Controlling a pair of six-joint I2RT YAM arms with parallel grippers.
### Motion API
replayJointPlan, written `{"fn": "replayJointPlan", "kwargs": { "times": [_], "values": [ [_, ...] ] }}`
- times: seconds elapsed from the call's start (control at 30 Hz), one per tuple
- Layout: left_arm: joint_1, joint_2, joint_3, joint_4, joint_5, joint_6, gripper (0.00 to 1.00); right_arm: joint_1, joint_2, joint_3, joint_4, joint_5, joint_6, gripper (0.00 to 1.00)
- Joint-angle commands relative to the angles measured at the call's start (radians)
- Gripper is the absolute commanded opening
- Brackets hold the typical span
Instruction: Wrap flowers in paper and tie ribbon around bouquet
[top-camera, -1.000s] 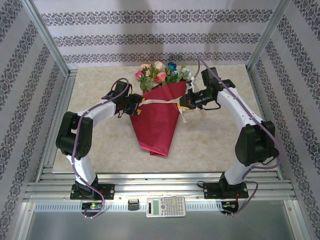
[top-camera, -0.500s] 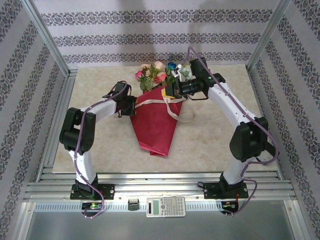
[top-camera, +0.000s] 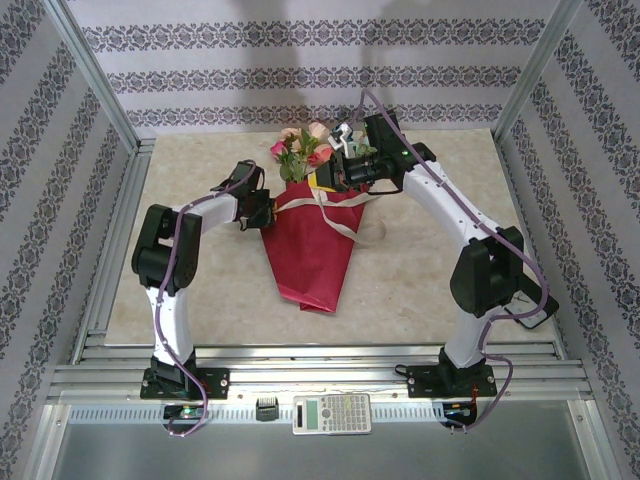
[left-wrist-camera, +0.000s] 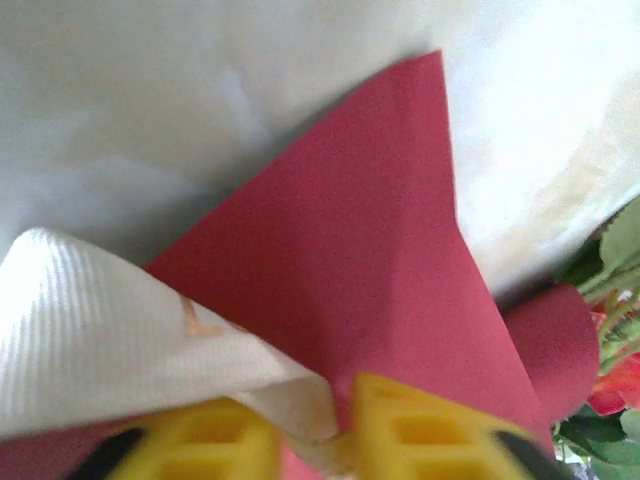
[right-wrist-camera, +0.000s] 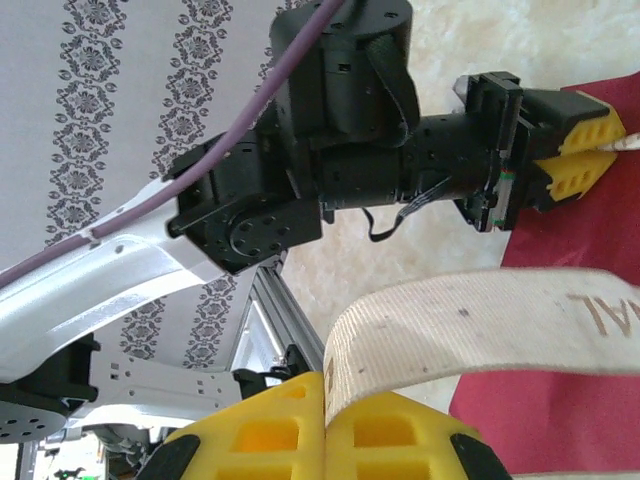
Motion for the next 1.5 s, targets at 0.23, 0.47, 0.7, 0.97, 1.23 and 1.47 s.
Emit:
{"fn": "replayJointPlan", "kwargs": {
  "times": [0.23,0.47,0.7,0.97,1.23,1.47],
  "values": [
    [-0.002,-0.056,0.012,0.072,0.084,0.097,0.00,0.026,0.083,0.091,0.037,-0.022,0.032,0.00],
    [-0.020,-0.164,-0.099,0.120,0.147,0.220,0.00,0.032,0.192,0.213,0.024,-0.048,0.051,0.00],
    [-0.031,-0.215,-0.170,0.161,0.207,0.314,0.00,0.042,0.284,0.286,0.004,-0.071,0.070,0.00],
    [-0.047,-0.265,-0.252,0.247,0.216,0.379,0.00,0.053,0.241,0.173,-0.056,-0.112,0.027,0.00],
    [-0.069,-0.304,-0.299,0.274,0.235,0.441,0.00,-0.020,0.342,0.136,-0.072,-0.150,0.099,0.00],
    [-0.069,-0.276,-0.264,0.261,0.234,0.480,0.00,-0.063,0.495,0.278,-0.145,-0.133,0.172,0.00]
  ]
}}
